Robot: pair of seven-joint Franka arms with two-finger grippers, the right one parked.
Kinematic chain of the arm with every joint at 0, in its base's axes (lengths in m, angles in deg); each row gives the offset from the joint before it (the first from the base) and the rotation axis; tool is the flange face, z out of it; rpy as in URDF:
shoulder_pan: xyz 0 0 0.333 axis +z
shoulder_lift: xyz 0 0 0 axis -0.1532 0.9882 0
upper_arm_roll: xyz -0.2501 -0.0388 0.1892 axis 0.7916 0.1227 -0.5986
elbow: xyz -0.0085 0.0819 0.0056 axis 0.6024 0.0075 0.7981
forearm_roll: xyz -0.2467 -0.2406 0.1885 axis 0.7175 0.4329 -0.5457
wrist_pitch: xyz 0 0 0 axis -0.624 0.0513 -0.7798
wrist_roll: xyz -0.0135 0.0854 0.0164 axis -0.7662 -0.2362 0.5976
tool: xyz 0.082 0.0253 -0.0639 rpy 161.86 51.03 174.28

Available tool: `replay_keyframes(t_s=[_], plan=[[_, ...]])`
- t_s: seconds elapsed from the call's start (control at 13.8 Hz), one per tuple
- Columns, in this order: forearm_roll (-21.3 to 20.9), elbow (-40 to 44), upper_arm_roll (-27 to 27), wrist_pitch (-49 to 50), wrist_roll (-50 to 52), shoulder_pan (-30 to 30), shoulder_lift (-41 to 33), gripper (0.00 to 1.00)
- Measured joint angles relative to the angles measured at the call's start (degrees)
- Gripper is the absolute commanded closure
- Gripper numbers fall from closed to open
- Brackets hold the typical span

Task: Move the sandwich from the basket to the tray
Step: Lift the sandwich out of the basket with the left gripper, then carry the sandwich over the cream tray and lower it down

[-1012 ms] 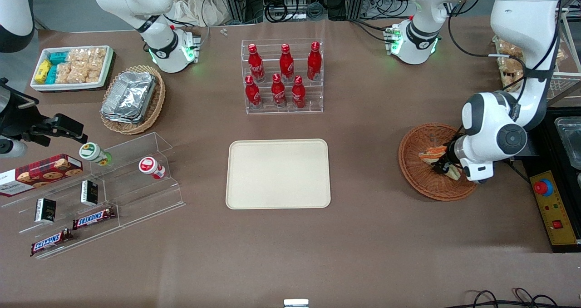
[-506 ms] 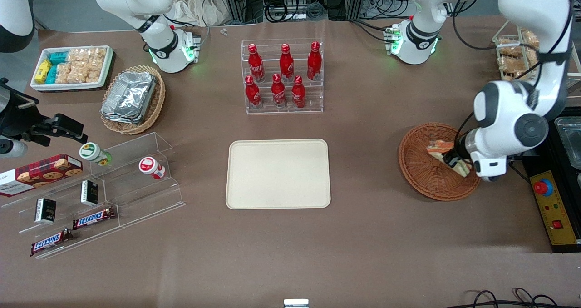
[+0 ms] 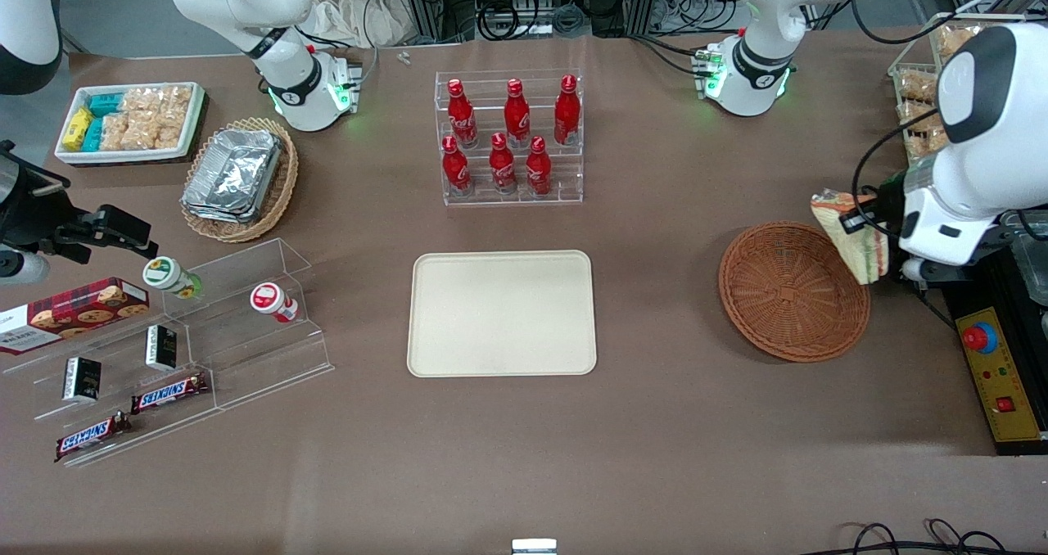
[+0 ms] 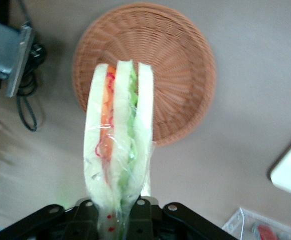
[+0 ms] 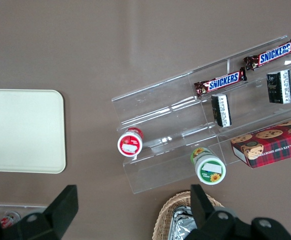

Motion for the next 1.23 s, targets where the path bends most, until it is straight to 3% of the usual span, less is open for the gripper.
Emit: replay_keyframes(t_s=[0.22, 0.43, 0.72, 1.08, 1.23], plan=[[2.19, 1.00, 8.45, -0.70, -0.25, -1.48, 1.31, 1.00], [2.39, 1.31, 16.15, -8.29, 0.03, -3.00, 4.17, 1.00], [2.20, 4.55, 18.60, -17.14, 3.30, -11.01, 12.91, 1.00], [-8.47, 13.58, 18.57, -23.42, 14.68, -19.63, 30.72, 1.00], [-10.67, 16.30, 18.54, -25.26, 16.56, -20.51, 35.63, 1.00]])
